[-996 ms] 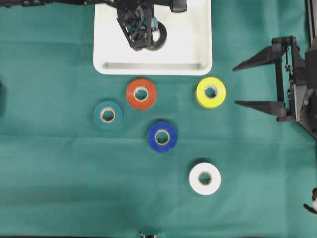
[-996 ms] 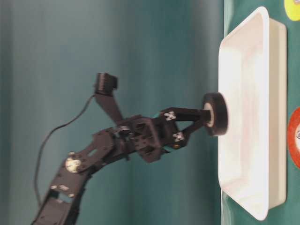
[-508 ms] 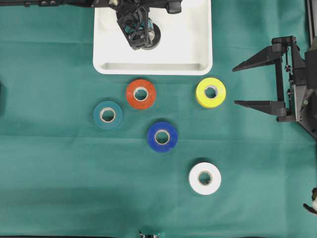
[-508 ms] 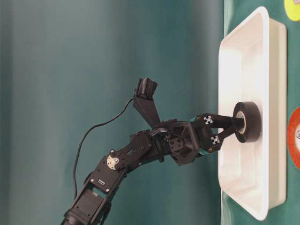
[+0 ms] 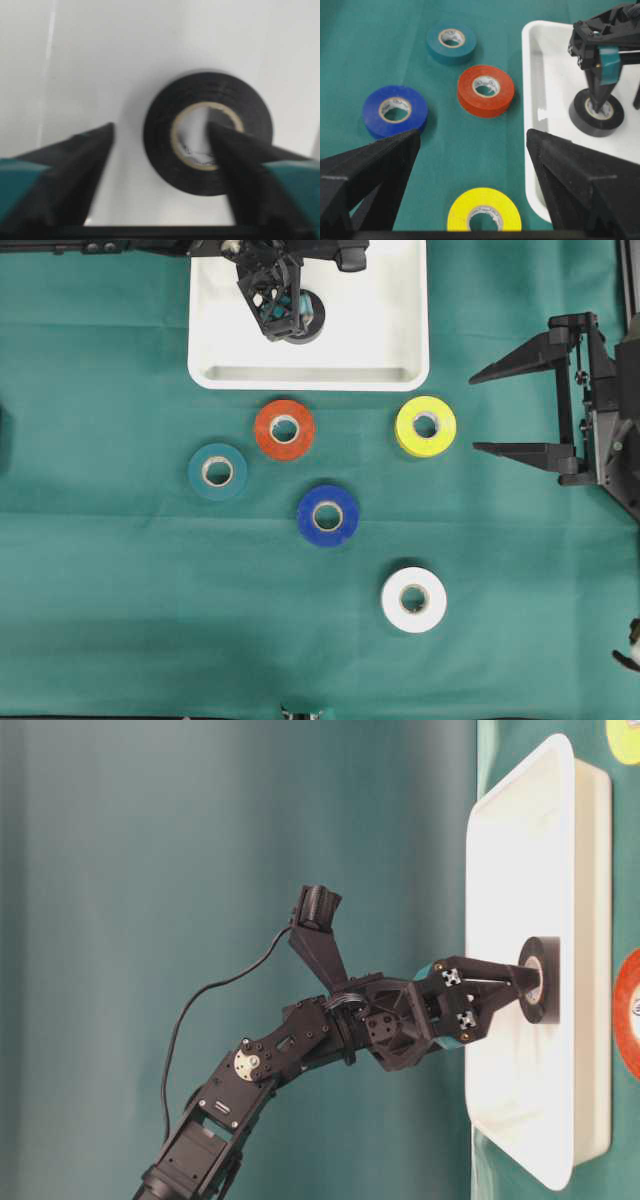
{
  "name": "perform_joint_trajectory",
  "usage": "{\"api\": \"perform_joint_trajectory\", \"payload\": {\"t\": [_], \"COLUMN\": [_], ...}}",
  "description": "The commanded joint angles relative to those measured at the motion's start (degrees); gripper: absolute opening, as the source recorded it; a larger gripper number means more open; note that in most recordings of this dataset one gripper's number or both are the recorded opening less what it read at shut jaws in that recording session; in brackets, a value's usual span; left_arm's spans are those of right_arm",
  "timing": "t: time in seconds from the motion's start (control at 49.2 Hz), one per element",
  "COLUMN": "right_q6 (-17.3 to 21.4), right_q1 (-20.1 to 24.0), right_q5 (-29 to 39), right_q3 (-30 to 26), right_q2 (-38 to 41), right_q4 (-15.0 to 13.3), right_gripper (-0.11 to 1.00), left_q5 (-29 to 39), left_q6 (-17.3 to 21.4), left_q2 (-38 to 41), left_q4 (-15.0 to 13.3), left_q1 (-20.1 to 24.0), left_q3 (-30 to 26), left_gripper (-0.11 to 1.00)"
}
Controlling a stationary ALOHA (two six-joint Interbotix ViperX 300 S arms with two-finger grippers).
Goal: Pick up the tape from a random location and place it into the white case.
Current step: 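Lower the black roll into the tray and open the left gripper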
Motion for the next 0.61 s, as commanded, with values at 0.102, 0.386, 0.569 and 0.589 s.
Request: {"api": "perform_joint_trajectory", "payload": {"t": [0.102, 0.386, 0.569, 0.589], "right_q6": [0.1, 0.1, 0.1, 0.1], "right_q1": [-0.1, -0.1, -0.1, -0.1], "right_q5": [-0.4, -0.4, -0.2, -0.2], "right_q3": [-1.4, -1.5, -1.6, -1.6], "right_q2": [0.4, 0.4, 0.4, 0.4], "right_q4": [-0.1, -0.1, -0.1, -0.1], "right_gripper": [0.92, 0.92, 0.92, 0.92], "left_q5": [-0.1, 0.3, 4.3, 5.0], "left_q6": [0.3, 0.4, 0.4, 0.4], "left_q2": [-1.2, -2.1, -6.3, -6.9], "left_q4": [0.0, -0.1, -0.1, -0.1], "left_q1": [0.2, 0.2, 0.2, 0.2], "left_q3": [-0.7, -0.7, -1.8, -2.0], "left_gripper": [0.97, 0.95, 0.95, 0.95]}}
